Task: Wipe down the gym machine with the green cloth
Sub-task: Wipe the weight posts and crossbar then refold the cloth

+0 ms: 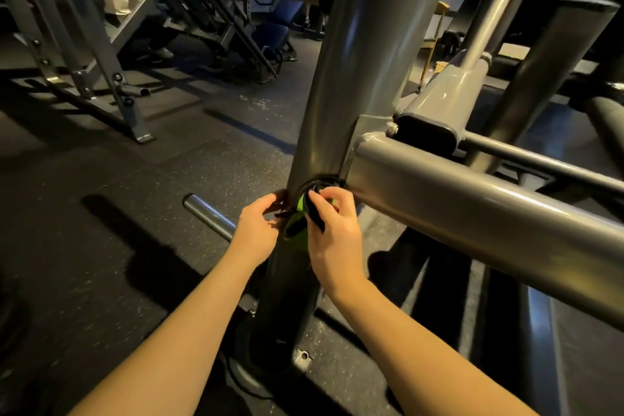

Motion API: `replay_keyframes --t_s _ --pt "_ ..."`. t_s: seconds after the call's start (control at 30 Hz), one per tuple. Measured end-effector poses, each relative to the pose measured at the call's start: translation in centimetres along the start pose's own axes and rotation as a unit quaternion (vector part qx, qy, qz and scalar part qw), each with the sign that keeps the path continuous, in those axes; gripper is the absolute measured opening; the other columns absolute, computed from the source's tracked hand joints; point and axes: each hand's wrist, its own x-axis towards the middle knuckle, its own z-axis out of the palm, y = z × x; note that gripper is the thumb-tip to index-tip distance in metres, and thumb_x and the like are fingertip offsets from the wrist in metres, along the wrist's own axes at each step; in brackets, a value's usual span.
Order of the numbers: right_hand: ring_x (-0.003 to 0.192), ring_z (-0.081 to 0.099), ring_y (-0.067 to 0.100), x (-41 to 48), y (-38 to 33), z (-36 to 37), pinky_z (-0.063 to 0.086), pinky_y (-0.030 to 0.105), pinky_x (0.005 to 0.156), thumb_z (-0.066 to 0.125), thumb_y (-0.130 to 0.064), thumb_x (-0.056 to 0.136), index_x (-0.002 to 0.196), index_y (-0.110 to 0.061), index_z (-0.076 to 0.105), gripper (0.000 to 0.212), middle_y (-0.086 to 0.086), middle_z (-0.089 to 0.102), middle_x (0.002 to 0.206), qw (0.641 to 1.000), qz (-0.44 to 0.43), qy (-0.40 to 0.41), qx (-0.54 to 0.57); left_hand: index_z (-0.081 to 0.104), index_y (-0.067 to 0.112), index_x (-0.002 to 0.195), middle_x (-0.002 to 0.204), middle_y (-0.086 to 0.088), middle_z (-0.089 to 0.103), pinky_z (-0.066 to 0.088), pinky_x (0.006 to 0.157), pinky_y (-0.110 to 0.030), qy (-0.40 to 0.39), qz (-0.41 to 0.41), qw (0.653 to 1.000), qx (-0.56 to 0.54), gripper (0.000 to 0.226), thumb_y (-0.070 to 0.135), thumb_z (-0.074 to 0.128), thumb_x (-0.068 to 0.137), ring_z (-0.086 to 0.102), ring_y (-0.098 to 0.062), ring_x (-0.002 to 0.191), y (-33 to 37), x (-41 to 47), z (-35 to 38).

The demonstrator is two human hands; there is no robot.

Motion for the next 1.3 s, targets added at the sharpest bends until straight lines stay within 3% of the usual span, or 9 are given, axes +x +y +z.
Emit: replay_keyframes --t_s 0.13,0.27,0.37,0.57,0.77,0.87,1.0,1.17,1.3 --pt "0.114 0.057 0.017 -3.3 1.5 1.3 0.054 0.033 0.097 0.074 0.005 0.084 0.126 -0.008 0.067 0.044 0.004 0.051 0.128 0.999 0.036 -0.019 -0.004 0.063 0.020 0.135 0.118 0.009 0.066 0.051 0.103 -0.030 0.010 -0.025 1.000 0.015 0.040 0.004 0.061 0.099 0.061 -0.002 0.107 -2.4 -0.7 0.5" --pt "0.101 0.058 0.006 -6.4 1.9 1.6 0.054 0.035 0.094 0.073 0.004 0.081 0.113 -0.016 0.069 0.038 -0.004 0.060 0.108 0.975 0.219 -0.002 0.041 0.060 0.024 0.134 0.123 0.009 0.060 0.038 0.085 -0.005 0.022 -0.029 0.999 0.019 0.040 0.021 0.070 0.096 0.056 0.003 0.105 -4.9 -1.9 1.6" --pt "0.087 0.060 -0.014 -4.0 0.8 0.6 0.052 0.016 0.083 0.073 0.002 0.086 0.103 -0.014 0.070 0.024 -0.011 0.064 0.093 0.923 0.325 0.120 0.167 0.052 0.018 0.148 0.139 0.003 0.056 0.038 0.104 -0.021 0.038 -0.054 0.998 0.011 0.055 0.025 0.070 0.096 0.051 -0.012 0.129 -6.4 -2.4 2.6" --pt "0.095 0.064 -0.005 -2.5 0.6 0.9 0.052 0.011 0.088 0.074 -0.001 0.087 0.102 -0.024 0.066 0.028 -0.007 0.067 0.102 0.896 0.335 0.172 0.236 0.055 0.016 0.144 0.128 0.005 0.056 0.041 0.109 -0.027 0.062 -0.052 0.997 -0.017 0.047 0.008 0.062 0.099 0.054 -0.006 0.115 -7.9 -3.1 3.1" --pt "0.086 0.068 0.005 -8.3 2.7 3.8 0.048 0.006 0.076 0.076 0.002 0.083 0.087 -0.026 0.068 0.029 0.003 0.071 0.095 0.882 0.401 0.127 0.213 0.061 0.022 0.137 0.124 0.006 0.061 0.040 0.081 -0.004 0.068 -0.021 0.997 0.024 0.037 0.021 0.063 0.100 0.056 0.003 0.103 -9.2 -2.4 3.1" --pt "0.087 0.070 0.016 -9.5 3.0 4.1 0.056 0.022 0.081 0.081 0.000 0.077 0.079 -0.032 0.068 0.034 0.002 0.071 0.092 0.874 0.428 0.099 0.209 0.063 0.025 0.133 0.121 0.005 0.063 0.046 0.097 -0.022 0.066 -0.012 0.998 0.016 0.034 0.022 0.063 0.099 0.057 0.000 0.109 -9.4 -2.5 3.0" --pt "0.076 0.066 0.002 -4.4 2.6 1.5 0.054 0.019 0.076 0.081 -0.002 0.080 0.086 -0.021 0.071 0.022 -0.010 0.069 0.082 0.882 0.393 0.134 0.224 0.061 0.025 0.133 0.116 0.010 0.059 0.037 0.082 -0.005 0.074 -0.012 0.997 0.016 0.033 0.020 0.062 0.100 0.053 0.006 0.102 -9.2 -2.5 3.2" --pt "0.092 0.069 0.014 -2.5 3.0 1.2 0.057 0.033 0.088 0.077 -0.009 0.082 0.087 -0.034 0.067 0.027 0.000 0.072 0.094 0.908 0.307 0.194 0.210 0.059 0.024 0.137 0.121 0.010 0.056 0.030 0.077 -0.002 0.078 -0.012 0.997 0.017 0.037 0.020 0.062 0.101 0.051 0.008 0.100 -9.5 -2.4 3.6" --pt "0.085 0.057 -0.016 -8.0 2.8 4.6 0.043 0.000 0.074 0.076 -0.005 0.086 0.090 -0.023 0.065 0.021 -0.006 0.062 0.091 0.904 0.374 0.104 0.180 0.061 0.024 0.135 0.123 0.010 0.060 0.034 0.085 -0.005 0.069 -0.007 0.997 0.017 0.036 0.023 0.064 0.099 0.054 0.006 0.108 -10.0 -2.2 3.1"
